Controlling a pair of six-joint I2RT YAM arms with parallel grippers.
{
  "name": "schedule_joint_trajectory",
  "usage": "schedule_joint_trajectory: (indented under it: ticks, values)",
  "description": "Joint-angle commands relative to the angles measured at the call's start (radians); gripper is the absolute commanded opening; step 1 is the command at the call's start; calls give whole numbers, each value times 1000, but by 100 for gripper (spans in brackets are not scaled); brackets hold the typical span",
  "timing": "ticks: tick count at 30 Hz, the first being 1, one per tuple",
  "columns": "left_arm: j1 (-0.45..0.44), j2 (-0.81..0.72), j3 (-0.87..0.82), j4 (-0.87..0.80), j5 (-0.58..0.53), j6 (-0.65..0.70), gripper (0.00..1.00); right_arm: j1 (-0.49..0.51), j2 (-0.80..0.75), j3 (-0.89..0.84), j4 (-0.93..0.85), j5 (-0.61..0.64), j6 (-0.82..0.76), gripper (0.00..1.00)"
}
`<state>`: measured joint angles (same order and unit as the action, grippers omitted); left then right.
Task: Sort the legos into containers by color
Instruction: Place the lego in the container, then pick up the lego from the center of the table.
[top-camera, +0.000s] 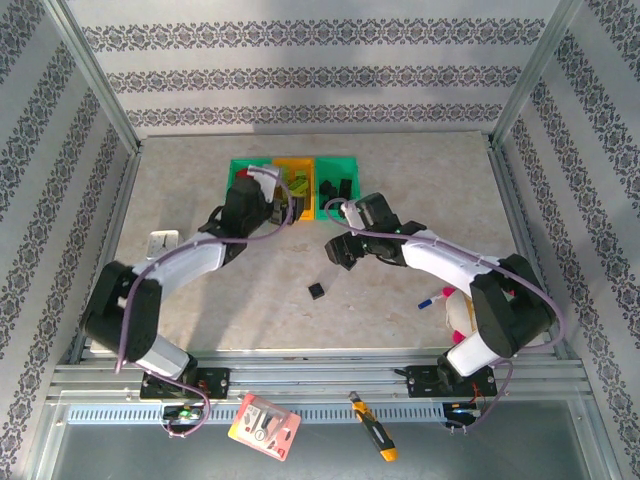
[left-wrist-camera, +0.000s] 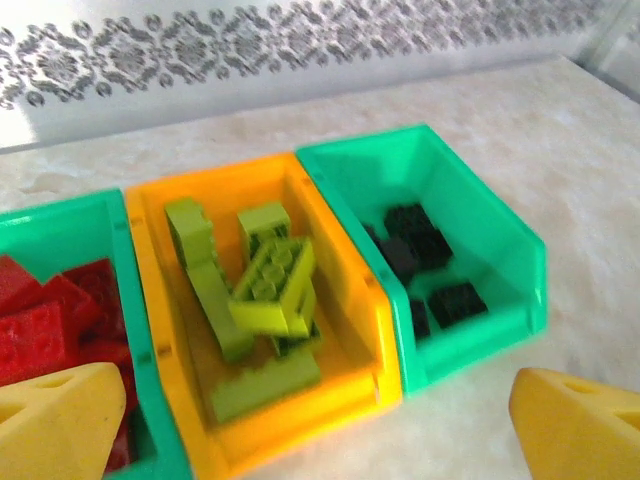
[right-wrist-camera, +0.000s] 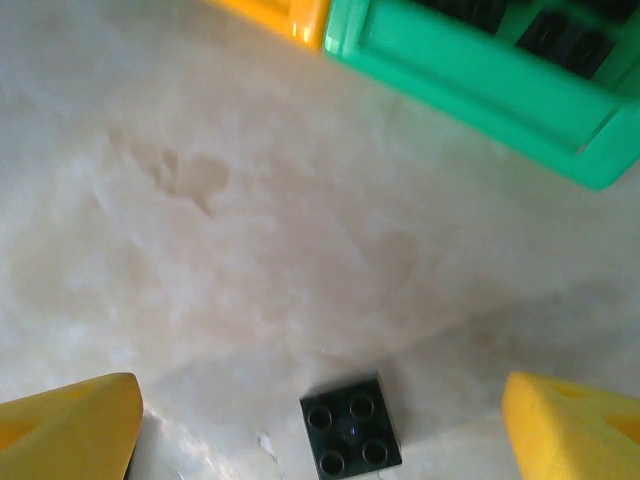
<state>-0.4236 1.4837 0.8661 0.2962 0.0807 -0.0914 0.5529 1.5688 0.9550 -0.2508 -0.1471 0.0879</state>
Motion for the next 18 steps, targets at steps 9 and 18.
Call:
schedule_joint_trajectory:
  ticks: [9, 18]
  values:
    - [-93, -407, -428, 50, 166, 189, 99, 27, 199, 208, -354, 92, -172, 86]
    - [-224, -503, -536, 20, 114, 191, 99, 42, 305, 286, -398, 93, -141, 73]
